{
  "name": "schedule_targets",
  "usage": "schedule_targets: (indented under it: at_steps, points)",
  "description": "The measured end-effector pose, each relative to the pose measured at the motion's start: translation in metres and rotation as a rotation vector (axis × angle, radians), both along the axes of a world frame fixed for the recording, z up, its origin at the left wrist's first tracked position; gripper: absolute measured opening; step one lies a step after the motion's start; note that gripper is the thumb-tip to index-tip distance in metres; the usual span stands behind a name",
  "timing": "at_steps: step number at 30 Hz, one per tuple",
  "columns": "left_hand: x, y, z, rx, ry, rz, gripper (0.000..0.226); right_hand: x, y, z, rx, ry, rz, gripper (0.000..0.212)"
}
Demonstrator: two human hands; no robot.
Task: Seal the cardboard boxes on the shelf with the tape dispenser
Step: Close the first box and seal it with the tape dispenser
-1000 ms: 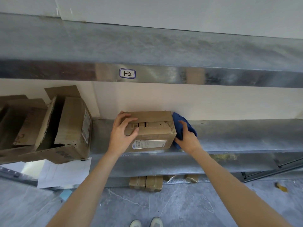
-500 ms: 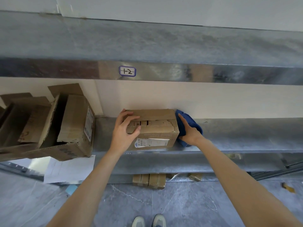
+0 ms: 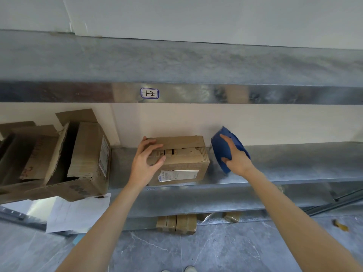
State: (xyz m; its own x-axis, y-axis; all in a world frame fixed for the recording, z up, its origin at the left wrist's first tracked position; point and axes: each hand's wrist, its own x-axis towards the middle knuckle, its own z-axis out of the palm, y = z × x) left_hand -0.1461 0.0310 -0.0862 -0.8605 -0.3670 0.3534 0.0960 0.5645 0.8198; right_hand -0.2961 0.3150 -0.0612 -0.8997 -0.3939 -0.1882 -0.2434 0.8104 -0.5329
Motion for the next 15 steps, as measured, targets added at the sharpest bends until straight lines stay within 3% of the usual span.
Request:
schedule_targets:
  at_steps: [5,15]
  points:
    - [0.001,0.0,0.003,0.01,-0.008,-0.016,0.032,0.011,-0.008,0.051,-0.114,0.333,0.069,0.042]
    - [0.006,-0.008,0.005,-0.01,-0.006,-0.018,0.035,0.04,-0.086,0.078,-0.058,0.284,0.561,0.052]
